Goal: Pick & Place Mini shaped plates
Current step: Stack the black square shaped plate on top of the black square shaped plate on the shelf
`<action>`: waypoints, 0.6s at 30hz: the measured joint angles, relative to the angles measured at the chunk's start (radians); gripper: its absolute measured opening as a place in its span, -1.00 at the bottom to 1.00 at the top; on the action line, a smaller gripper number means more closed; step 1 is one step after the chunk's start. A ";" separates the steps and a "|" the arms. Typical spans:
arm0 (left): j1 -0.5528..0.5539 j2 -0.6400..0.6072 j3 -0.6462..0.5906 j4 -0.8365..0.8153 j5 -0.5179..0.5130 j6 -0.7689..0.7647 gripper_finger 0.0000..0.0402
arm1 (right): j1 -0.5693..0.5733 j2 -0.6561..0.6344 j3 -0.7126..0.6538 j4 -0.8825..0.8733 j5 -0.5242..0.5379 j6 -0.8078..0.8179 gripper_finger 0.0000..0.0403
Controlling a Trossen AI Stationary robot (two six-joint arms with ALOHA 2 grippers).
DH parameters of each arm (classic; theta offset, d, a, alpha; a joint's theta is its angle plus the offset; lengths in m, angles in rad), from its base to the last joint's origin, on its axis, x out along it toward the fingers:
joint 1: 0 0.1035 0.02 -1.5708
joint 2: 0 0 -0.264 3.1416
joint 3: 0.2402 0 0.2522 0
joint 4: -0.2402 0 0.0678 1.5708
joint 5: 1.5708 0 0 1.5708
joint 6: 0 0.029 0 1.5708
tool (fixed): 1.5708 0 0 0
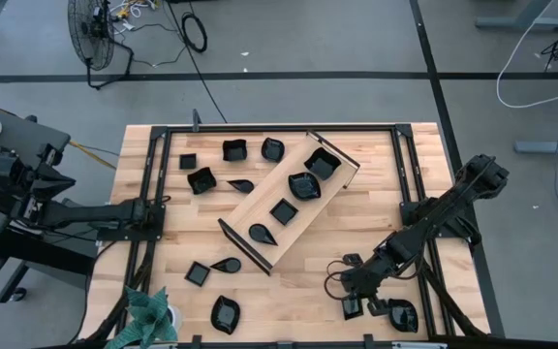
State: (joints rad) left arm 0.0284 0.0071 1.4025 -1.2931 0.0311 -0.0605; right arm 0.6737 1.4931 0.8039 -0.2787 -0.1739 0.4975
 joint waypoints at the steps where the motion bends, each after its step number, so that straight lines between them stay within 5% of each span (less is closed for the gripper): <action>1: 0.000 0.000 0.000 0.000 0.000 0.000 -0.87 | -0.007 -0.004 0.018 -0.005 0.000 0.007 -1.00; 18: 0.000 0.000 0.000 0.000 0.000 0.000 -0.87 | -0.211 -0.039 0.249 -0.014 0.000 0.216 -1.00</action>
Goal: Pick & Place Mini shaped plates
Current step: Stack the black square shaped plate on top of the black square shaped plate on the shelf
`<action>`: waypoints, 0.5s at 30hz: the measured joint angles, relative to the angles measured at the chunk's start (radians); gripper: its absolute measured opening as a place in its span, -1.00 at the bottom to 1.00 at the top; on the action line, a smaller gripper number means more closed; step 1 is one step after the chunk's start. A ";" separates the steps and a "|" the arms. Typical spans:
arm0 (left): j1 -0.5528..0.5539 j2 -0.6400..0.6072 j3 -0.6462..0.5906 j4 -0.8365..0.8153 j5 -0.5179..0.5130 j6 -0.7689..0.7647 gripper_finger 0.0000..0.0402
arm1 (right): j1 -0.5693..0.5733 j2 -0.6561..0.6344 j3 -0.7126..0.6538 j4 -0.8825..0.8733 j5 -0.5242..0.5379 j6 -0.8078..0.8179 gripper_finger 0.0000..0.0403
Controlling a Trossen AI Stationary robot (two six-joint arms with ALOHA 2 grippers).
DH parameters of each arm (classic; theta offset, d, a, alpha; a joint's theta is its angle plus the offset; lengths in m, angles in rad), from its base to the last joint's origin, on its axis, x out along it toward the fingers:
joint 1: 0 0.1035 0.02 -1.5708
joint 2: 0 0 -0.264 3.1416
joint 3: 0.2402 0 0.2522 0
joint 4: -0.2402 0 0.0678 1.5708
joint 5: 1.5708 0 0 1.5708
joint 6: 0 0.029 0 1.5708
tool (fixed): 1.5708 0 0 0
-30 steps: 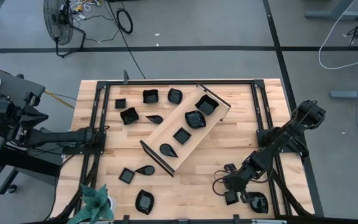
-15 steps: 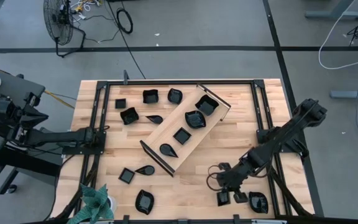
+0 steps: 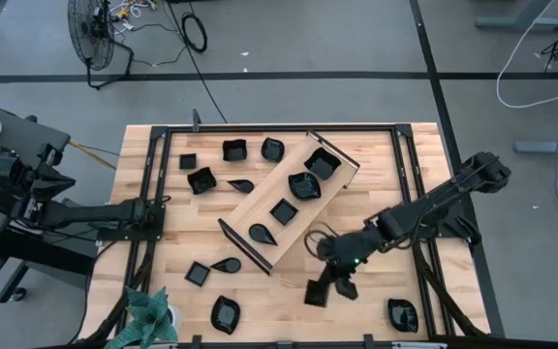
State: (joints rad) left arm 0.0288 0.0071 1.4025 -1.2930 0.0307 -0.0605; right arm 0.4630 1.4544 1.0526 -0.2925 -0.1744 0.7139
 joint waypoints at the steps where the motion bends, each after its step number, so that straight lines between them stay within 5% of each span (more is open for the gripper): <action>1: 0.000 0.000 0.000 0.000 0.000 0.000 -0.87 | -0.017 0.000 0.008 0.001 0.000 0.008 -1.00; 15: 0.000 0.000 0.000 0.000 0.000 0.000 -0.87 | -0.305 0.002 0.075 -0.110 0.001 0.106 -1.00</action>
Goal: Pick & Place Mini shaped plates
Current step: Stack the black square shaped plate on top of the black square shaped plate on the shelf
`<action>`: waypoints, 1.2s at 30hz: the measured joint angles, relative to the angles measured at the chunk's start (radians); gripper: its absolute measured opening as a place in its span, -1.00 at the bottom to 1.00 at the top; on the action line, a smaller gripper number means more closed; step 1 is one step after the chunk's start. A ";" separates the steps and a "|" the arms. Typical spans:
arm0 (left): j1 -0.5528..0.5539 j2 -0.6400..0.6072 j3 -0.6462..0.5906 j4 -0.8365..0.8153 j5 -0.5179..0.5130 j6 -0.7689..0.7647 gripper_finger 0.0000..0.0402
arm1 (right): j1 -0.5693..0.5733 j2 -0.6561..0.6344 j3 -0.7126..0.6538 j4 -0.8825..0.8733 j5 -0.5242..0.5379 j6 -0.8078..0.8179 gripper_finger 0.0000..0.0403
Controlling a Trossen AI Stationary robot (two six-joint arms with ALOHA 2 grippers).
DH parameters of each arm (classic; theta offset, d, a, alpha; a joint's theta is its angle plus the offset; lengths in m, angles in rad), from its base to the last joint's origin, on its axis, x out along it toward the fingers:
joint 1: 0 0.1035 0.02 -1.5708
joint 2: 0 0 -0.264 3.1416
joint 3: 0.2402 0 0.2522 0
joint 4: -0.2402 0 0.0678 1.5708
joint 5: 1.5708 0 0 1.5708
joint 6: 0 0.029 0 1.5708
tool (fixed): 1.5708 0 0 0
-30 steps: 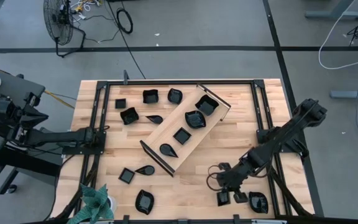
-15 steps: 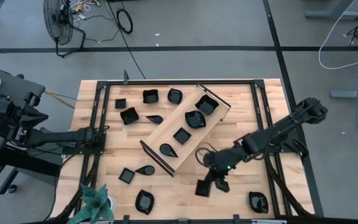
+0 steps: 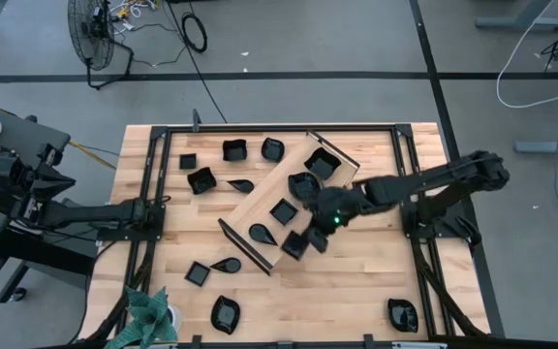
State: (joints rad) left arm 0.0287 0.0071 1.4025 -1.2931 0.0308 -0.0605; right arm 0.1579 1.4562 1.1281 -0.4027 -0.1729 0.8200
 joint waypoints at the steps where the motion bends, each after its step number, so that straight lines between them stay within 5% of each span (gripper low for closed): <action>1: 0.000 0.000 0.000 0.000 0.000 0.000 -0.87 | -0.019 0.003 0.010 -0.009 0.000 0.013 -1.00; 18: 0.000 0.000 0.000 0.000 0.000 0.000 -0.87 | -0.241 0.005 0.105 -0.029 -0.080 0.039 -1.00; 36: 0.000 0.000 0.000 0.000 0.000 0.000 -0.87 | -0.243 0.032 0.105 -0.071 -0.087 -0.003 -1.00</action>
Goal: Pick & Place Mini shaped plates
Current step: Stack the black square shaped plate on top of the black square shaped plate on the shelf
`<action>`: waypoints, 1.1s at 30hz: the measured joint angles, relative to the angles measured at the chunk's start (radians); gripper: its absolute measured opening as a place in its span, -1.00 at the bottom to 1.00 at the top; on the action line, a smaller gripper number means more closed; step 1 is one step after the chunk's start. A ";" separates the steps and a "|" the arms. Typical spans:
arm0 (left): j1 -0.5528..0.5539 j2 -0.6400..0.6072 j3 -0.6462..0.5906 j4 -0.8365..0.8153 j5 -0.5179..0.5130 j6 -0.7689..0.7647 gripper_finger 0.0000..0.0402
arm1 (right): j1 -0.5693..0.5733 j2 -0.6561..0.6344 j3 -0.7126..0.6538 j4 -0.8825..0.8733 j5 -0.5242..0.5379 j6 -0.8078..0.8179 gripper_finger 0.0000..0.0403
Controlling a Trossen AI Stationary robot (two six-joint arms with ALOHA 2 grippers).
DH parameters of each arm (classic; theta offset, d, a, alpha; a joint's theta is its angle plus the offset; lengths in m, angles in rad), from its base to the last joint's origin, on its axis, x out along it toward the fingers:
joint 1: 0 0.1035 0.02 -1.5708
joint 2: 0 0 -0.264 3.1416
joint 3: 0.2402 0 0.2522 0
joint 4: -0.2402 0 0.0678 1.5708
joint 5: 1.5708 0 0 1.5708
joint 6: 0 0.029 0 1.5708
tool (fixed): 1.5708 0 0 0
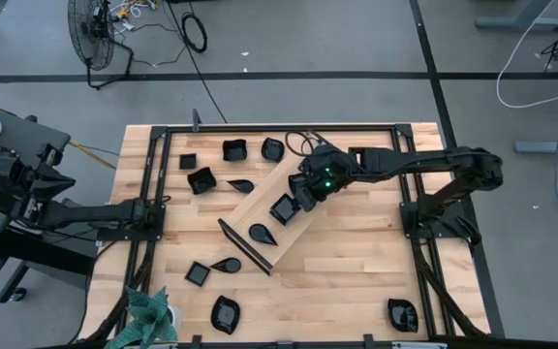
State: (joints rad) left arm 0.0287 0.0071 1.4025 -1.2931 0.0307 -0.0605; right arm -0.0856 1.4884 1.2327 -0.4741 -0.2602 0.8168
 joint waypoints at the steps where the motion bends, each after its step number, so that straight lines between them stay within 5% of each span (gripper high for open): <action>1: 0.000 0.000 0.000 0.000 0.000 0.000 -0.87 | 0.000 0.005 0.000 -0.002 0.005 -0.009 -1.00; 18: 0.000 0.000 0.000 0.000 0.000 0.000 -0.87 | 0.000 0.041 0.000 -0.012 0.008 -0.019 -0.98; 33: 0.000 0.000 0.000 0.000 0.000 0.000 -0.87 | -0.001 0.041 0.000 0.017 0.008 -0.001 -0.49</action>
State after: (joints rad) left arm 0.0288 0.0071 1.4025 -1.2932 0.0307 -0.0606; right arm -0.0864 1.5295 1.2327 -0.4573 -0.2523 0.8162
